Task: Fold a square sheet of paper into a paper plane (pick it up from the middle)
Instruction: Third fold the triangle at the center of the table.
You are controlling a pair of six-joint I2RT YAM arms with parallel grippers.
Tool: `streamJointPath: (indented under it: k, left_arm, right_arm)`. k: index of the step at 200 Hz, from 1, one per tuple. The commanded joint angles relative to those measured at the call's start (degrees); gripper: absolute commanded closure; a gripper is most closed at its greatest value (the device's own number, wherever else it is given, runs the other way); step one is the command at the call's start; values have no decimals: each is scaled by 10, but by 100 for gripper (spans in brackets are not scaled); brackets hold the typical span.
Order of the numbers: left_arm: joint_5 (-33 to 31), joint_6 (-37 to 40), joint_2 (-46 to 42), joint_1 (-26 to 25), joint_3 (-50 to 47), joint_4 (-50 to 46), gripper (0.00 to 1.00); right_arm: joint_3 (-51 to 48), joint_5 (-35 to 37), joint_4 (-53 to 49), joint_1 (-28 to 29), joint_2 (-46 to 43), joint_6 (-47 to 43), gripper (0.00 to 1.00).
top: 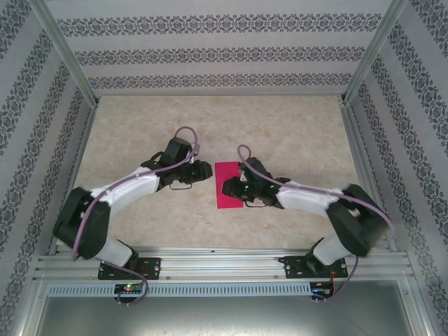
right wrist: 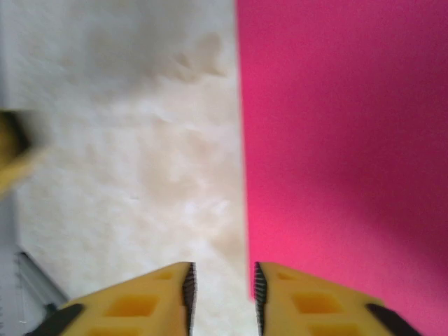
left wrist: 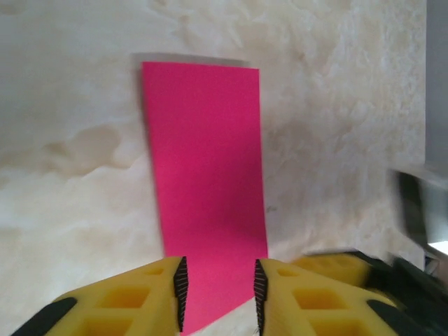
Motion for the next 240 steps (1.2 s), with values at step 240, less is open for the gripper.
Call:
streamJointPath:
  k: [240]
  left_arm:
    - [12, 34, 283, 12, 188, -43, 79]
  right_arm:
    - [-10, -164, 16, -122, 125, -21, 59]
